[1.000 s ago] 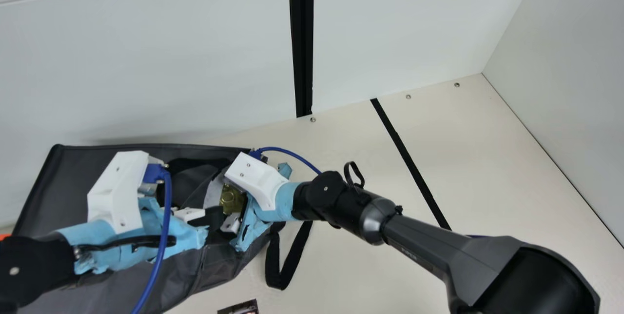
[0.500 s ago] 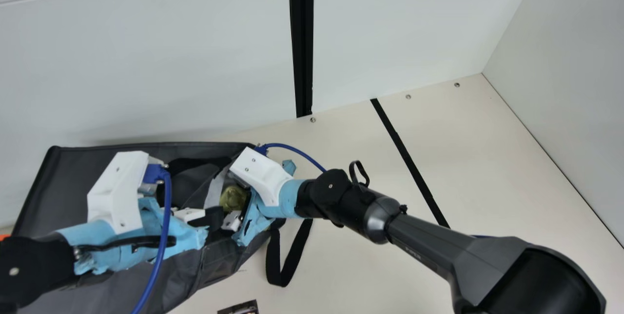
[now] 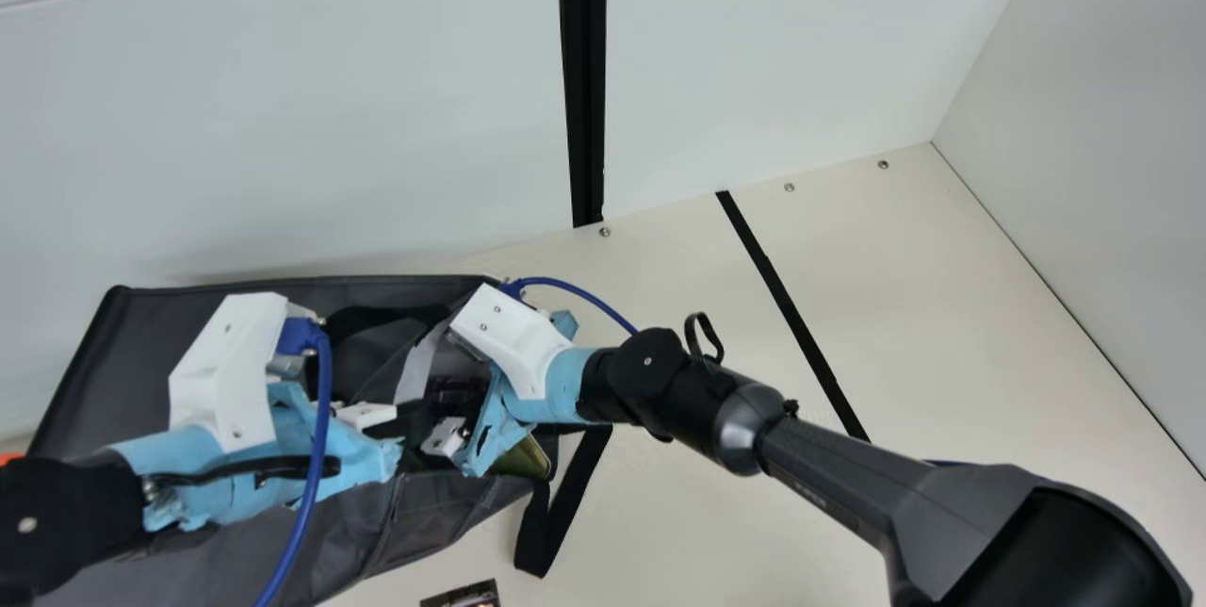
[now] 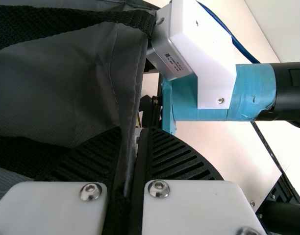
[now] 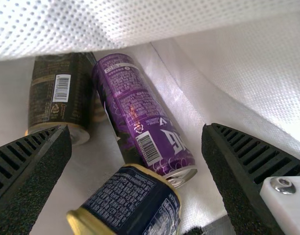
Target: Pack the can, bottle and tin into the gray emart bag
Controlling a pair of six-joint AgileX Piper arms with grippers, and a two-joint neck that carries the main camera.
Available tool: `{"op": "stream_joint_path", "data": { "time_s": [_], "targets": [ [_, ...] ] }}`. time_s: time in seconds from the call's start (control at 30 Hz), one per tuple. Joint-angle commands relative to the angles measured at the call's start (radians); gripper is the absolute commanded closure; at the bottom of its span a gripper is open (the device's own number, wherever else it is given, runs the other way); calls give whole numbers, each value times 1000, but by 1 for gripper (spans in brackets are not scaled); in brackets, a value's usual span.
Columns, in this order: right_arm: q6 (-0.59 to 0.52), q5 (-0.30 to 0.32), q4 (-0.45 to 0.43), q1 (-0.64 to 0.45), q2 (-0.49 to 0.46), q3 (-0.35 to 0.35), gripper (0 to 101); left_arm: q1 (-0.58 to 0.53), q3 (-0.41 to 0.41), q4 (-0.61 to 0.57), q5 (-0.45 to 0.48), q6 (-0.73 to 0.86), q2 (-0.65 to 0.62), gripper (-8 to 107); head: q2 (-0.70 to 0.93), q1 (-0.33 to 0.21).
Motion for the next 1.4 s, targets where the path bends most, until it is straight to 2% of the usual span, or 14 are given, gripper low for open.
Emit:
{"op": "stream_joint_path", "data": {
  "time_s": [0.0,0.83,1.37],
  "targets": [
    [1,3,-3,-3,-6,6,11,0,0,0,0,0,0,89,-1,-23],
    [20,23,-29,-63,-141,105,11,0,0,0,0,0,0,89,-1,-23],
    [70,17,-85,-102,-239,172,11,0,0,0,0,0,0,89,-1,-23]
  ]
}}
